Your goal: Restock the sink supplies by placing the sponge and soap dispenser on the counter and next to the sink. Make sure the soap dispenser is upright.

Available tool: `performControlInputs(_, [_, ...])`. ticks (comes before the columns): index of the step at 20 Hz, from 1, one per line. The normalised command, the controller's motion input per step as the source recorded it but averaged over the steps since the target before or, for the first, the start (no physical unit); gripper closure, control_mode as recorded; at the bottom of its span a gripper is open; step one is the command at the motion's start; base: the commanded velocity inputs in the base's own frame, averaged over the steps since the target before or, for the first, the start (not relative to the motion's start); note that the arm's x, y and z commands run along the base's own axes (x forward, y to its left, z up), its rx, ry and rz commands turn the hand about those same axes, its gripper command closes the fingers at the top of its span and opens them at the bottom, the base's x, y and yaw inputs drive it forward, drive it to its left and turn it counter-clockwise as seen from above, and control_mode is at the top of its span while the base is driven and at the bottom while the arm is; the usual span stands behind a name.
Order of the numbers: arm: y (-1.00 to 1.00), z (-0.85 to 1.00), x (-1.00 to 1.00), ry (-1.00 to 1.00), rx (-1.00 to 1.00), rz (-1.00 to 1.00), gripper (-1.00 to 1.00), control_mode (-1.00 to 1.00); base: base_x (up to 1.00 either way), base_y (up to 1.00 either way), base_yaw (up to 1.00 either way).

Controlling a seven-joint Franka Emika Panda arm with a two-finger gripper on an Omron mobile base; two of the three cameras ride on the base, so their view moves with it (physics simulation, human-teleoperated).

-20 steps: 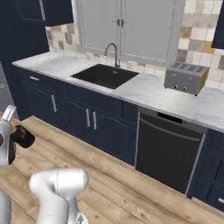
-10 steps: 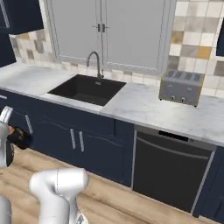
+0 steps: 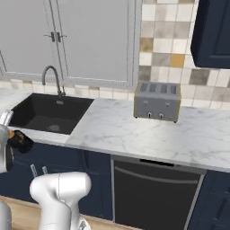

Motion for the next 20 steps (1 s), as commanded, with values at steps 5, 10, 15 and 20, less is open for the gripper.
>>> performControlInputs(5, [0.0, 0.0, 0.0, 0.0, 0.0, 0.0, 1.0, 1.0, 0.66, -0.02, -0.18])
performControlInputs(10, [-0.63, 0.74, 0.56, 0.08, 0.17, 0.0, 1.0, -1.0, 0.0, 0.0, 0.0])
performControlInputs(15, [-0.93, 0.33, 1.0, 0.27, 0.26, 0.05, 1.0, -1.0, 0.0, 0.0, 0.0])
performControlInputs(20, [-0.71, -0.21, 0.9, 0.21, 0.2, 0.11, 1.0, -1.0, 0.0, 0.0, 0.0])
